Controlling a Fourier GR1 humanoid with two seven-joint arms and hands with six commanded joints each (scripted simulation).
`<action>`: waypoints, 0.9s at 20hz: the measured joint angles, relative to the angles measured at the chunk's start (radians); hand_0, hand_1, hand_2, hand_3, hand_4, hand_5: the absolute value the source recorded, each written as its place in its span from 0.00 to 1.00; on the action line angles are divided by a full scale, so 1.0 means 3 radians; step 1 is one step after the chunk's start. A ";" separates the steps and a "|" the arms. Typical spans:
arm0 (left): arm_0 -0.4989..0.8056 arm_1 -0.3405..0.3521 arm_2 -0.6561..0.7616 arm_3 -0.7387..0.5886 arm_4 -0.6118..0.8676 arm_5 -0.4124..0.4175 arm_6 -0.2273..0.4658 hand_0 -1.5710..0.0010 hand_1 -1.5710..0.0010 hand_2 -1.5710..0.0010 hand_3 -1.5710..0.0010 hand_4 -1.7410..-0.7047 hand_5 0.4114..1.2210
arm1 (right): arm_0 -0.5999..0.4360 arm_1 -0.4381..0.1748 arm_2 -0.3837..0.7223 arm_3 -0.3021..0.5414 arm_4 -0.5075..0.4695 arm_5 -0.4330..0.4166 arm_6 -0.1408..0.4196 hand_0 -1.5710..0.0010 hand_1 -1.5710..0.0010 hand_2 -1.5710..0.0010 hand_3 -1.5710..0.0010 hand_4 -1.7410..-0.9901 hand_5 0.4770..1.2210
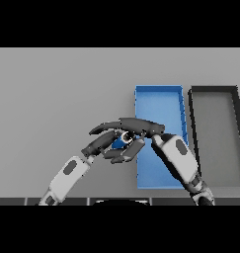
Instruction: Pick up the blue pipe and place it into the blue bin.
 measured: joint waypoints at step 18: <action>0.0060 -0.0110 0.0152 -0.0075 -0.0215 -0.0237 -0.0082 0.33 0.37 0.40 0.39 0.30 1.00 | -0.0086 -0.0005 0.0202 0.0027 -0.0130 -0.0097 -0.0601 0.01 0.01 0.01 0.02 0.34 0.97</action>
